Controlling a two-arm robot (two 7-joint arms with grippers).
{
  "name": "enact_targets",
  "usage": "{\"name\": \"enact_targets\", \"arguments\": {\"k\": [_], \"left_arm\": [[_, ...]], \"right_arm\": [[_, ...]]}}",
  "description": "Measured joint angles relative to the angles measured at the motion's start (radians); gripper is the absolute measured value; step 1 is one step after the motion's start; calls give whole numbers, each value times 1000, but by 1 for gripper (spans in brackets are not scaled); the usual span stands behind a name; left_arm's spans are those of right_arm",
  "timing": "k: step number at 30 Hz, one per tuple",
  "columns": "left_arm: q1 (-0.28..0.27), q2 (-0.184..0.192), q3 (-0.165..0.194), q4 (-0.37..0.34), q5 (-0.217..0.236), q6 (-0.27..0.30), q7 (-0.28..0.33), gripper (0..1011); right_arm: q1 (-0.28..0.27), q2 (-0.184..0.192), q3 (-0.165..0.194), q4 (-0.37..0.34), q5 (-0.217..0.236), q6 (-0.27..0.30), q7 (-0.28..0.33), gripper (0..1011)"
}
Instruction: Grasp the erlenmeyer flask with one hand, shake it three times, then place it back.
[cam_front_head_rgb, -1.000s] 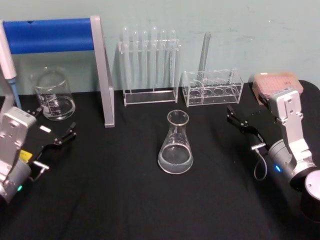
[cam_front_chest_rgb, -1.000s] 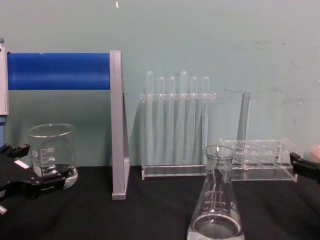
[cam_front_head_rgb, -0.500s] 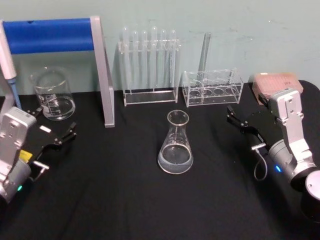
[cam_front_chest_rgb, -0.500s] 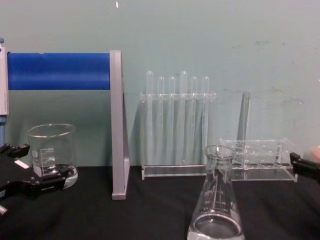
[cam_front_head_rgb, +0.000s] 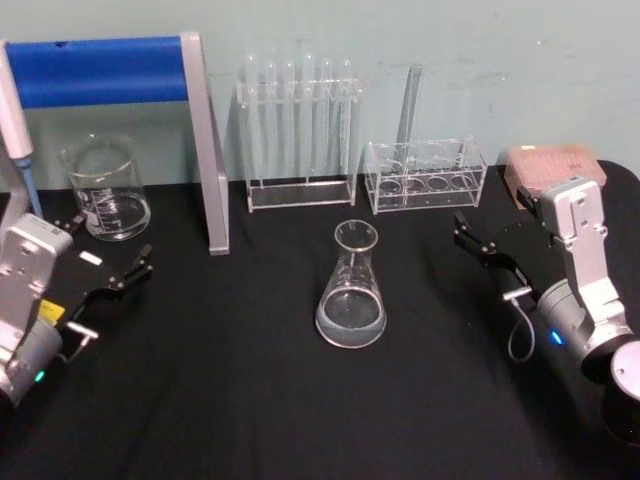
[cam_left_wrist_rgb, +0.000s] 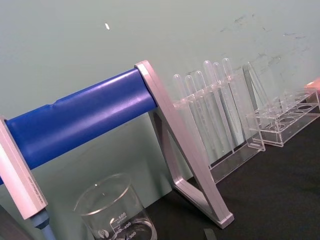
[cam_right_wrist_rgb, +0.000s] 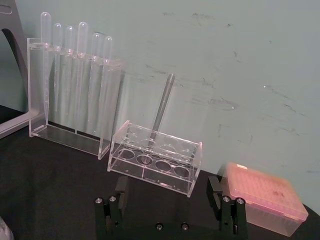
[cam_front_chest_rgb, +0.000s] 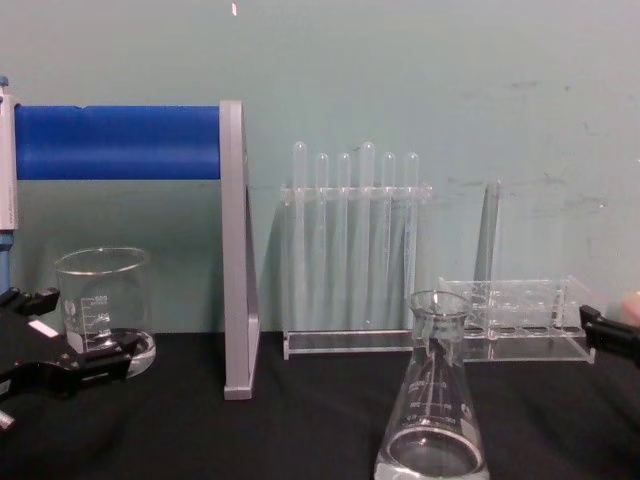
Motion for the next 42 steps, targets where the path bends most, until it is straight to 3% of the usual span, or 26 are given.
{"name": "enact_targets", "arguments": {"k": [42], "left_arm": [[0,0,0,0,0,0,0,1001]], "right_arm": [[0,0,0,0,0,0,0,1003]]}}
